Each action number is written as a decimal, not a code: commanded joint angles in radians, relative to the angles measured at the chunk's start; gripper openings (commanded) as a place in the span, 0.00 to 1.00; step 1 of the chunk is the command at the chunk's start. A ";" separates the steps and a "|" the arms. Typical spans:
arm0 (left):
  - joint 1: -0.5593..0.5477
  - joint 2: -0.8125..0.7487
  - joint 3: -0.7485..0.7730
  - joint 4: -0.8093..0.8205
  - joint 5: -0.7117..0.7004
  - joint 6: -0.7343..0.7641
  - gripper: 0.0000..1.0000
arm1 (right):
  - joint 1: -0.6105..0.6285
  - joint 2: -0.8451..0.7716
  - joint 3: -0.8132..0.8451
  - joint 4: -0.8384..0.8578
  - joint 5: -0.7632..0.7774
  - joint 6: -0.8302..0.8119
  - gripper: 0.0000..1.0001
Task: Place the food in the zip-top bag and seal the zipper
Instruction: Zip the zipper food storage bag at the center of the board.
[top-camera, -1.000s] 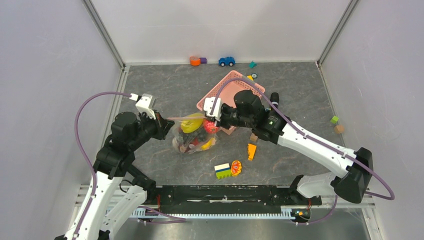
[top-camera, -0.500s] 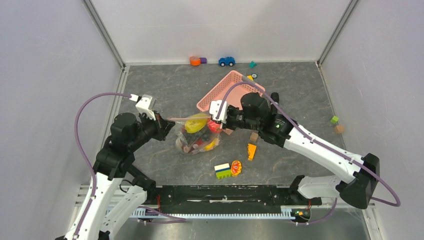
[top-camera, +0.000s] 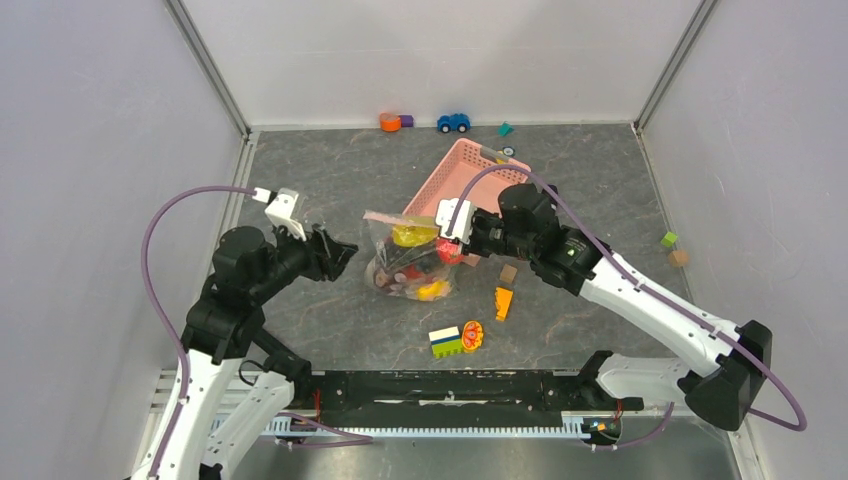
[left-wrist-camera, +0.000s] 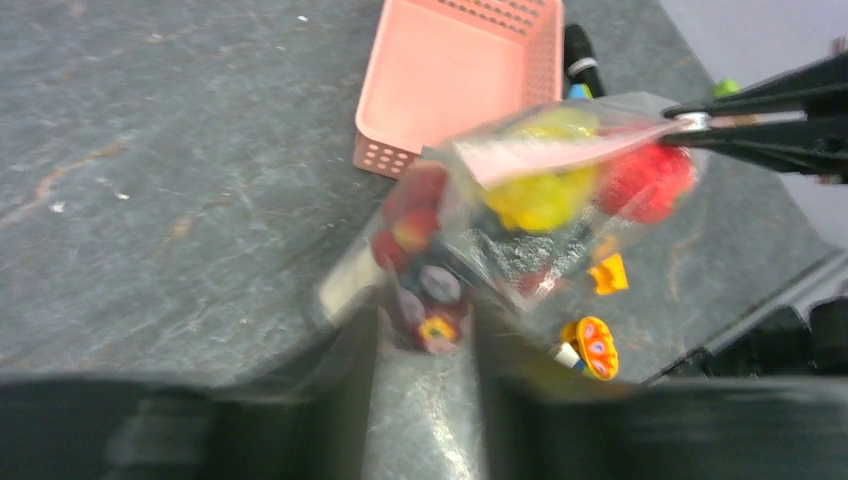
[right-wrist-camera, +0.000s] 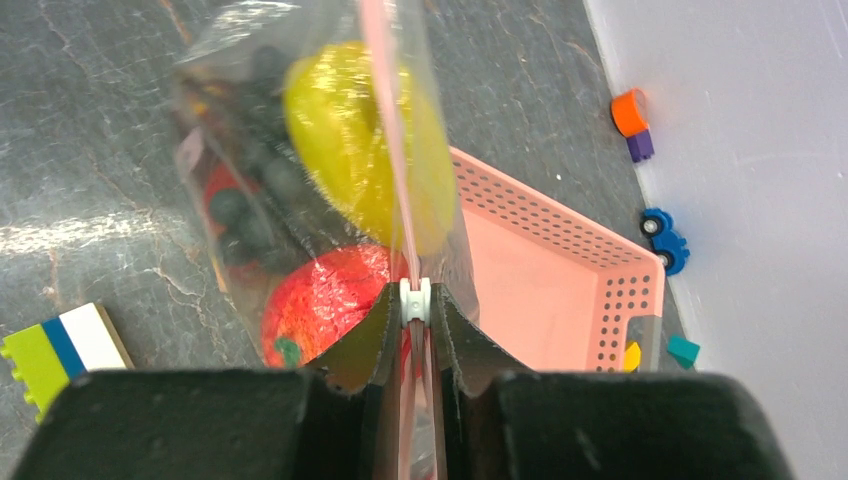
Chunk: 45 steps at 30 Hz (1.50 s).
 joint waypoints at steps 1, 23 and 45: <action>0.003 0.034 0.092 0.027 0.215 0.047 0.84 | -0.001 0.028 0.047 -0.009 -0.094 -0.030 0.00; -0.371 0.529 0.501 -0.149 0.281 0.196 1.00 | -0.003 0.008 0.026 0.084 -0.405 0.019 0.00; -0.429 0.583 0.379 -0.182 0.109 0.243 0.45 | -0.069 0.023 0.048 0.052 -0.386 0.039 0.00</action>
